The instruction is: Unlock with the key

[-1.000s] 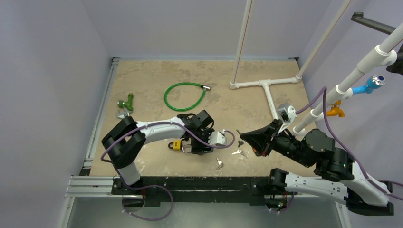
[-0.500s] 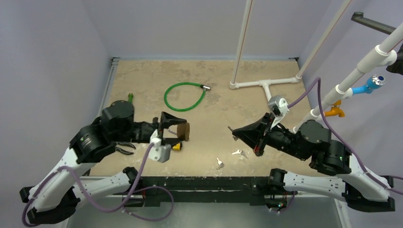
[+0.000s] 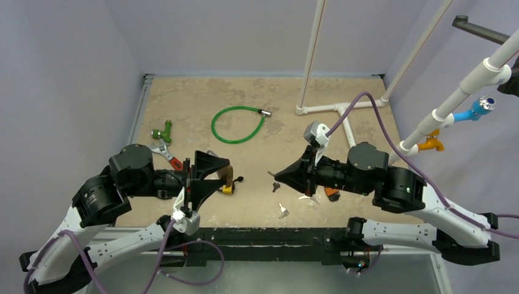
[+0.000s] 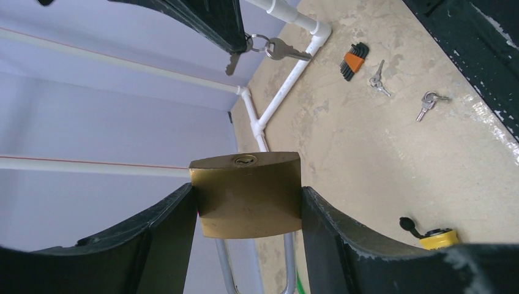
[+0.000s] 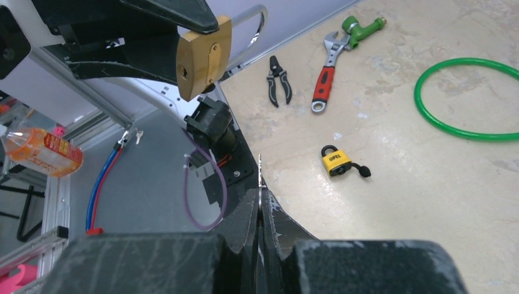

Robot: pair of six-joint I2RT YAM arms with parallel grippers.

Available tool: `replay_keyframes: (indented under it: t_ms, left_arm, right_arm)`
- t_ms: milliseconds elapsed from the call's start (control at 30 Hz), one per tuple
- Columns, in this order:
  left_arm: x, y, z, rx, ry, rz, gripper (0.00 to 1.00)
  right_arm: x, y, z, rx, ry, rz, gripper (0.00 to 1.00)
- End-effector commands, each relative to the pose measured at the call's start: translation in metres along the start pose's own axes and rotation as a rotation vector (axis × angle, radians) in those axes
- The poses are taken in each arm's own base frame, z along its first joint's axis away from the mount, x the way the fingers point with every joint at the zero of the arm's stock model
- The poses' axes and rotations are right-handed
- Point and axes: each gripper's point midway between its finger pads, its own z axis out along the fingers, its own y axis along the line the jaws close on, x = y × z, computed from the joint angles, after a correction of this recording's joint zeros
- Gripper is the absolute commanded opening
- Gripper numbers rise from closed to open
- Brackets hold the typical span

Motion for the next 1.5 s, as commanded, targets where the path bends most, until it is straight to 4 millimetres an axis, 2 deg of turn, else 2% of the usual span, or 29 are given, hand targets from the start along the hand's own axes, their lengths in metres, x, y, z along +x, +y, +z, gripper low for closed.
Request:
replay_keyframes:
  t_ms: [0,167,367,433,633,933,1067,1467]
  left_arm:
    - [-0.022,0.027,-0.009,-0.092,-0.064,0.182,0.00]
    - [-0.013,0.021,-0.004,-0.071,-0.039,0.247,0.00]
    - [0.024,0.024,0.006,-0.095,0.109,0.341,0.00]
    - [0.035,0.025,0.006,-0.098,0.162,0.359,0.00]
    - [0.048,0.035,-0.006,-0.117,0.271,0.355,0.00]
    - [0.049,0.037,-0.019,-0.128,0.314,0.370,0.00]
    - [0.055,0.038,-0.020,-0.126,0.348,0.397,0.00]
    - [0.062,0.047,-0.025,-0.146,0.410,0.410,0.00]
  right_arm:
    - [-0.023,0.018,-0.001,-0.080,-0.059,-0.039,0.00]
    - [-0.023,0.022,0.009,-0.104,-0.038,-0.060,0.00]
    - [-0.020,0.026,0.026,-0.120,0.017,-0.097,0.00]
    - [-0.019,0.026,0.032,-0.120,0.036,-0.106,0.00]
    - [-0.019,0.019,0.042,-0.098,0.059,-0.114,0.00]
    - [-0.021,0.017,0.059,-0.088,0.090,-0.122,0.00]
    - [-0.017,0.016,0.067,-0.087,0.108,-0.129,0.00]
    - [-0.016,-0.005,0.087,-0.035,0.118,-0.128,0.00]
